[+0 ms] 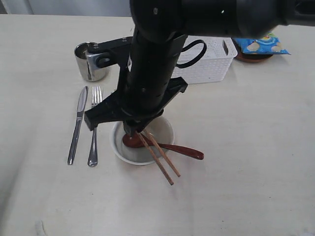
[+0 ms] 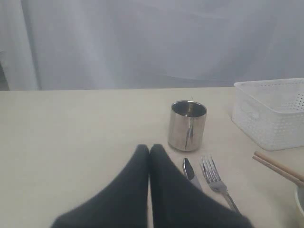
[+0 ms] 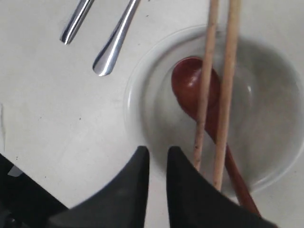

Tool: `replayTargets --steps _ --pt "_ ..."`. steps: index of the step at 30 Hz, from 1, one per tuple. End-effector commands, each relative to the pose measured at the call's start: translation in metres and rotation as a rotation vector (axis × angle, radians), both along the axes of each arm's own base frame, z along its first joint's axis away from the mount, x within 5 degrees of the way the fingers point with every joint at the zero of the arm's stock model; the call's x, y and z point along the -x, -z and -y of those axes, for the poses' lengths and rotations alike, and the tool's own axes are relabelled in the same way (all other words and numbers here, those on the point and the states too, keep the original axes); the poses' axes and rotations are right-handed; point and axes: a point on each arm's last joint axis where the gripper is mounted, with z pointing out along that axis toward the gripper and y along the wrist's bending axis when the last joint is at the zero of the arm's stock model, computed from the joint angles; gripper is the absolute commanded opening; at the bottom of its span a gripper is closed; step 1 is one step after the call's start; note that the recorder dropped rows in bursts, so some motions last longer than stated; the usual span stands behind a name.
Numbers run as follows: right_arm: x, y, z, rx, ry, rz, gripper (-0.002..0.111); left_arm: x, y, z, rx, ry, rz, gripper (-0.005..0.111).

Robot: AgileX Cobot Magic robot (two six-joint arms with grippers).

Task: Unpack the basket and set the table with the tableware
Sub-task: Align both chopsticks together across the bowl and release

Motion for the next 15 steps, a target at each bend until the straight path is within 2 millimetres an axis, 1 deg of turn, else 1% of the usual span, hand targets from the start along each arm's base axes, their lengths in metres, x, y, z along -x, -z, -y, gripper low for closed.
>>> replayTargets --steps 1,5,9,11,15 --pt "0.009 0.003 -0.009 0.0 -0.043 -0.005 0.0 0.0 0.0 0.0 0.007 0.001 0.01 0.0" --pt "0.011 0.009 -0.016 -0.009 -0.056 0.004 0.0 0.0 0.0 0.0 0.007 0.001 0.01 0.0" --pt "0.009 0.025 -0.02 0.02 -0.058 -0.013 0.0 0.0 0.0 0.0 0.007 0.001 0.01 0.0" --pt "0.008 0.031 -0.022 0.032 -0.055 -0.013 0.0 0.0 0.0 0.0 0.007 0.001 0.01 0.0" --pt "0.001 0.038 -0.019 0.083 -0.026 0.042 0.0 0.0 0.0 0.0 0.007 0.001 0.01 0.0"
